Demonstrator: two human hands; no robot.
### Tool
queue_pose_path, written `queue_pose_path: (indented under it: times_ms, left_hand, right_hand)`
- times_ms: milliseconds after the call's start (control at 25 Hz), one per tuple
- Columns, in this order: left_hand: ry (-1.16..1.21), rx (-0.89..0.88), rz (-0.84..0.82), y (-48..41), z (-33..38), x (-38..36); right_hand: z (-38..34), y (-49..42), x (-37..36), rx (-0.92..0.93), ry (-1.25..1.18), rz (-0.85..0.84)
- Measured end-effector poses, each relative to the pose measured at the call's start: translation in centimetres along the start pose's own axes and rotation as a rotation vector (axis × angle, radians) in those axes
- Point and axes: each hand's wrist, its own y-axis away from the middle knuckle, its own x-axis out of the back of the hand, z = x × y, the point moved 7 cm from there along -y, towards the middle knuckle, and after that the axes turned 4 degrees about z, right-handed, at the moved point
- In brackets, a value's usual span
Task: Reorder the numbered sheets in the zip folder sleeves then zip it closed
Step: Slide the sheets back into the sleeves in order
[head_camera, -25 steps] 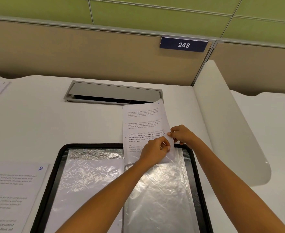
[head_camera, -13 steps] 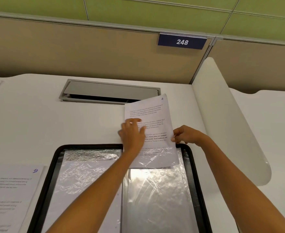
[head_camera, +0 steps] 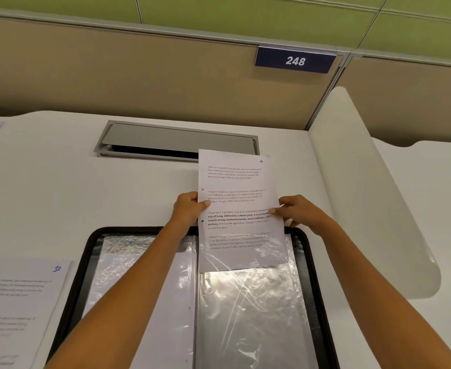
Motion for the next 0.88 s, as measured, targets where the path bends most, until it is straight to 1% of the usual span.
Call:
queue_pose_path:
  times_ms: [80, 200, 280, 360, 440, 560, 640, 720, 760, 880]
  left_hand:
    - [0.03, -0.005, -0.033, 0.7, -0.2, -0.1]
    - [0.055, -0.039, -0.071, 1.5, -0.7, 0.0]
    - [0.067, -0.045, -0.072, 1.8, -1.2, 0.2]
    - [0.086, -0.055, -0.038, 2.0, -1.5, 0.4]
    - [0.084, -0.061, 0.016, 2.1, -1.4, 0.7]
    - [0.068, -0.075, 0.064, 2.1, -1.0, 0.9]
    - [0.066, -0.077, 0.082, 1.9, -0.9, 1.0]
    - [0.056, -0.077, 0.096, 1.8, -1.0, 1.1]
    - [0.052, -0.075, 0.097, 1.7, -1.0, 1.0]
    - [0.046, -0.054, 0.086, 1.8, -1.1, 0.8]
  right_hand:
    - [-0.4, 0.1, -0.4, -0.013, -0.091, 0.018]
    - [-0.9, 0.2, -0.8, -0.019, -0.165, 0.005]
    - [-0.9, 0.5, -0.9, -0.027, -0.199, -0.016]
    - [-0.8, 1.0, -0.8, -0.039, -0.206, -0.036]
    - [-0.4, 1.5, -0.5, -0.077, -0.155, -0.025]
    - [0.4, 2.7, 0.1, -0.14, 0.056, 0.01]
    - [1.1, 3.9, -0.3, -0.202, 0.156, -0.072]
    - [1.6, 5.2, -1.2, -0.25, 0.202, -0.159]
    - [1.9, 5.7, -1.4, -0.256, 0.215, -0.171]
    - [2.8, 5.8, -2.0, -0.244, 0.183, -0.106]
